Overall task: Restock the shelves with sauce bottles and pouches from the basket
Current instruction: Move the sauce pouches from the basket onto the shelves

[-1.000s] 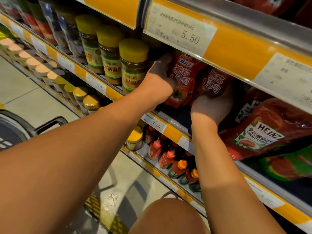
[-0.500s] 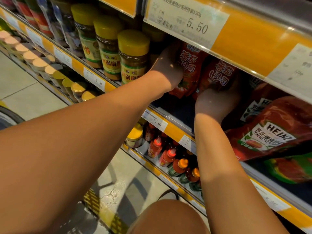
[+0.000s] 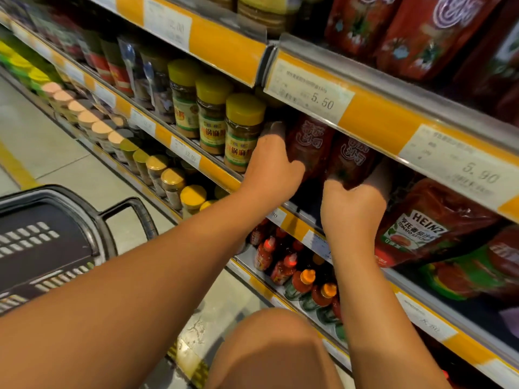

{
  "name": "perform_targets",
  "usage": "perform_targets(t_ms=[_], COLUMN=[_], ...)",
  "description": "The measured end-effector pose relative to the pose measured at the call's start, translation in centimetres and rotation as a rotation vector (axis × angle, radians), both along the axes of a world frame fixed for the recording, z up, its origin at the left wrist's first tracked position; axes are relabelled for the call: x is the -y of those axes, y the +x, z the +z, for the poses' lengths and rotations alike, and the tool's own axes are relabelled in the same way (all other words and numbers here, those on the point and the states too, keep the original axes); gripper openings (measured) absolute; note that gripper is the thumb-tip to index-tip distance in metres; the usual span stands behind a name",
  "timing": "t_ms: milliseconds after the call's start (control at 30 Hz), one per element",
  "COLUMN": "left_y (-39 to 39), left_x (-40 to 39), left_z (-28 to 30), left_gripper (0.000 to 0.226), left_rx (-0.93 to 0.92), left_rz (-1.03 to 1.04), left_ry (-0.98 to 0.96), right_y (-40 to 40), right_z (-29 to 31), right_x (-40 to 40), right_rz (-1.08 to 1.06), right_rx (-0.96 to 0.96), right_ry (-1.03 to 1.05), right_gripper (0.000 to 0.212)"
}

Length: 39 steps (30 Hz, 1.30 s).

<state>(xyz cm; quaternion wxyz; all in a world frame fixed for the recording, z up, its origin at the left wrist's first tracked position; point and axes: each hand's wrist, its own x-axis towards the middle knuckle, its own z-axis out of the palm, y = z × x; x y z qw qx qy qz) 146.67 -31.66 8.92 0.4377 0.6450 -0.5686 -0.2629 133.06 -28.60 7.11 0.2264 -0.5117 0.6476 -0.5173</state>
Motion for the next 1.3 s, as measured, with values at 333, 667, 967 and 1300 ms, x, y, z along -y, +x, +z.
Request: perform_targets(t_ms=[333,667,967,1300], left_y=[9.0,23.8,33.0,42.4], left_x=[-15.1,-35.4,-44.0,-41.1], left_z=[-0.1,2.9,4.0,-6.8], left_gripper=[0.050,0.048,0.034,0.023], left_rx=[-0.024,0.190,0.142,-0.003], left_rz=[-0.110,0.212,0.520,0.568], left_ry=[0.005,0.220,0.403,0.657], right_y=[3.8,15.3,27.9,38.2], right_z=[1.9,7.6,5.7,-4.7], right_x=[-9.3,-15.8,-21.1,-17.7], right_rz=[0.378,0.933,1.313,1.382], right_rx=[-0.174,-0.656,-0.870,-1.055], right_ry=[0.028,-0.078,0.173,0.551], right_gripper=[0.068,0.050,0.064,0.055])
